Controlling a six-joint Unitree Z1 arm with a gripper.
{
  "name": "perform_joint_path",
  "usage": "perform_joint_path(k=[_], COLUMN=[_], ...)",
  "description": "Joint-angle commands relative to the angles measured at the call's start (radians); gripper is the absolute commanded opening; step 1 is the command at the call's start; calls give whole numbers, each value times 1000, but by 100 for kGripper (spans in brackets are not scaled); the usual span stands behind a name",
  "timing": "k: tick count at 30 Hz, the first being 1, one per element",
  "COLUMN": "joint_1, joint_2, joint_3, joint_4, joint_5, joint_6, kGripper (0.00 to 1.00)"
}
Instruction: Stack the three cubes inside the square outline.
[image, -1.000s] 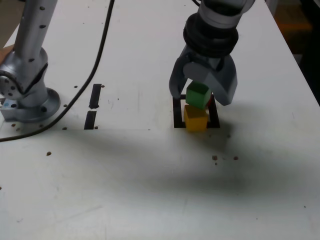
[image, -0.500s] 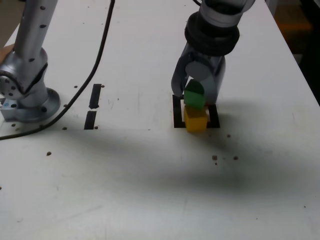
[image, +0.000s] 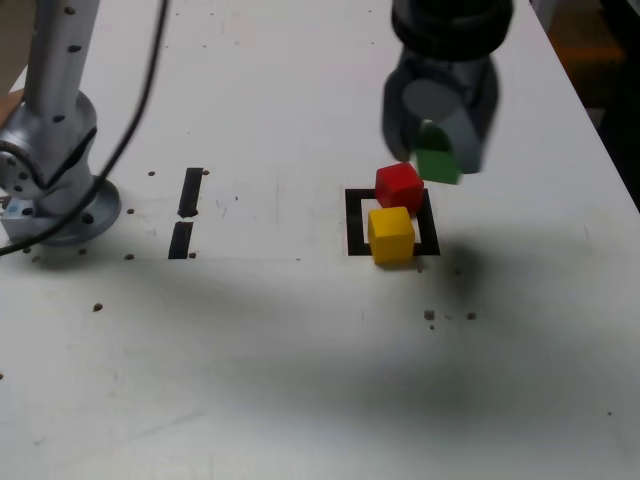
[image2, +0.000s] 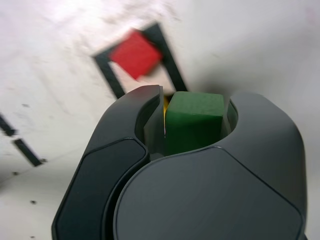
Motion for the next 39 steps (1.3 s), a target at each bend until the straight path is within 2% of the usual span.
perform_joint_path(k=[1,6,11,19,21,25,28,31,35,37,39], joint_1=[-7,-36,-57,-52,-52,-52,-52,-52,-52,-54,-55], joint_2=[22,120,255,329,334,343,350,349,327,275,181], joint_3=[-26,-144,-294,-345,-349,-349,-349,-349,-341,-309,-233], joint_4=[4,29,117,142,146,154,158,162,179,197,207], joint_5=[-13,-46,-74,-104,-105,-116,-124,-125,-115,-94,-65], joint_6=[2,8,4,9,9,10,11,11,4,-14,-52], kGripper=[15,15,15,18,26,67,90,97,100,100,100])
